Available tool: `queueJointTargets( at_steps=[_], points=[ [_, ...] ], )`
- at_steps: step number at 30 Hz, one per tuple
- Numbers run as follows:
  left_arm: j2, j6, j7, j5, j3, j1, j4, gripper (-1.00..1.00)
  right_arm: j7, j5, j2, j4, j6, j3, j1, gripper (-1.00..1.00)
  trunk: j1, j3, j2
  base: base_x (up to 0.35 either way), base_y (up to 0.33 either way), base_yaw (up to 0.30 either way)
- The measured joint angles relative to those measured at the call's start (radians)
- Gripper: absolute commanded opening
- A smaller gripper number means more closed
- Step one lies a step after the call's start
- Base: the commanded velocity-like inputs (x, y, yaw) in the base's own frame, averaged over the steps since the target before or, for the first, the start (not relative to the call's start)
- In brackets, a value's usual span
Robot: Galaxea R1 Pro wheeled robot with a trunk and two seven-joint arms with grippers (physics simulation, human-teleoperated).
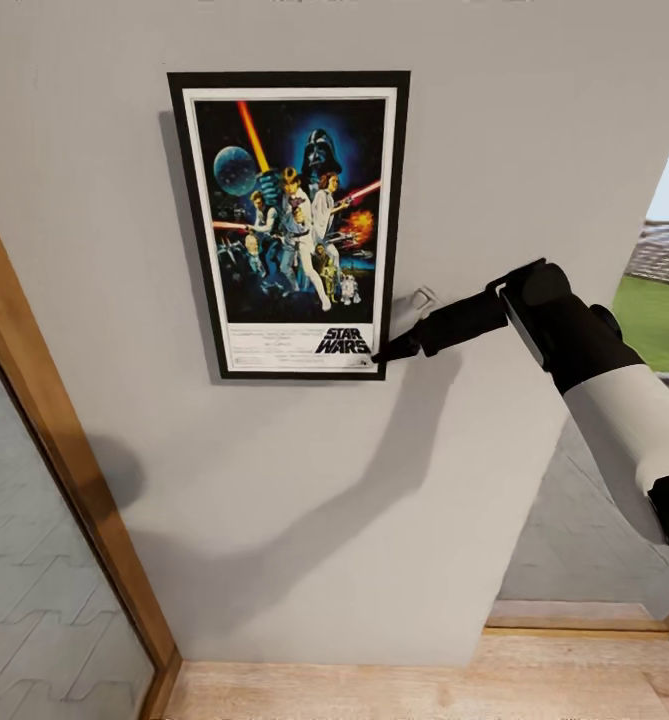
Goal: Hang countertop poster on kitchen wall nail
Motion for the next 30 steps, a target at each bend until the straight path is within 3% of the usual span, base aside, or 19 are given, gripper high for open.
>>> queueJointTargets(
  at_steps=[6, 9, 11, 13, 15, 16, 17, 18, 19, 20, 23, 27, 30],
  points=[
    [0.0, 0.0, 0.0, 0.0, 0.0, 0.0, 0.0, 1.0, 0.0, -0.002, -0.011, -0.005, -0.002, 0.001, 0.001, 1.0, 0.0, 0.0, 0.0, -0.17, 0.0, 0.0],
    [0.0, 0.0, 0.0, 0.0, 0.0, 0.0, 0.0, 1.0, 0.001, -0.01, -0.038, -0.009, -0.005, 0.0, 0.027, 1.0, 0.0, 0.0, 0.0, -0.029, 0.0, 0.0],
    [0.001, 0.001, 0.0, 0.0, 0.0, 0.0, 0.0, 1.0, 0.003, -0.014, -0.061, -0.022, -0.031, -0.002, 0.084, 1.0, 0.0, 0.0, 0.0, -0.009, 0.0, 0.0],
    [0.001, 0.001, 0.0, 0.0, 0.0, 0.0, 0.0, 1.0, 0.005, -0.015, -0.074, -0.031, -0.073, -0.028, 0.137, 1.0, 0.0, 0.0, 0.0, -0.004, 0.0, 0.0],
    [0.001, 0.001, 0.0, 0.0, 0.0, 0.0, 0.0, 1.0, 0.009, -0.016, -0.082, -0.037, -0.097, -0.089, 0.191, 1.0, 0.0, 0.0, 0.0, -0.001, 0.0, 0.0],
    [0.001, 0.001, 0.0, 0.0, 0.001, 0.0, 0.0, 1.0, 0.013, -0.016, -0.089, -0.066, -0.171, -0.261, 0.305, 1.0, -0.001, 0.001, -0.001, 0.0, 0.0, 0.0],
    [0.001, 0.002, 0.0, 0.0, 0.001, 0.0, 0.0, 1.0, 0.013, -0.015, -0.089, -0.071, -0.193, -0.292, 0.457, 1.0, 0.0, 0.001, 0.0, 0.0, 0.0, 0.0],
    [0.001, 0.002, 0.001, 0.0, 0.001, 0.0, 0.0, 1.0, 0.012, -0.014, -0.089, -0.078, -0.231, -0.309, 0.535, 1.0, 0.0, 0.002, 0.0, 0.0, 0.0, 0.0],
    [0.001, 0.004, 0.002, -0.001, 0.007, 0.0, 0.001, 1.0, -0.007, -0.012, -0.09, -0.084, -0.362, -0.334, 0.642, 1.0, -0.001, 0.004, -0.001, 0.0, 0.0, 0.0],
    [0.001, 0.005, 0.004, -0.001, 0.008, 0.0, 0.001, 1.0, -0.023, -0.011, -0.09, -0.083, -0.397, -0.337, 0.796, 1.0, 0.0, 0.005, 0.0, 0.0, 0.0, 0.0],
    [0.001, 0.006, 0.006, -0.002, 0.008, 0.0, 0.001, 1.0, -0.065, -0.011, -0.09, -0.08, -0.444, -0.35, 0.873, 1.0, 0.0, 0.01, 0.0, 0.0, 0.0, 0.0],
    [0.0, 0.007, 0.029, -0.003, 0.008, 0.0, 0.002, 1.0, -0.261, -0.007, -0.085, -0.034, -0.523, -0.371, 1.055, 1.0, 0.0, 0.016, 0.0, 0.0, 0.0, 0.0],
    [0.0, 0.006, 0.086, -0.005, 0.005, 0.0, 0.003, 1.0, -0.372, -0.005, -0.08, 0.055, -0.537, -0.372, 1.1, 1.0, 0.0, 0.021, 0.0, 0.0, 0.0, 0.0]
  ],
)
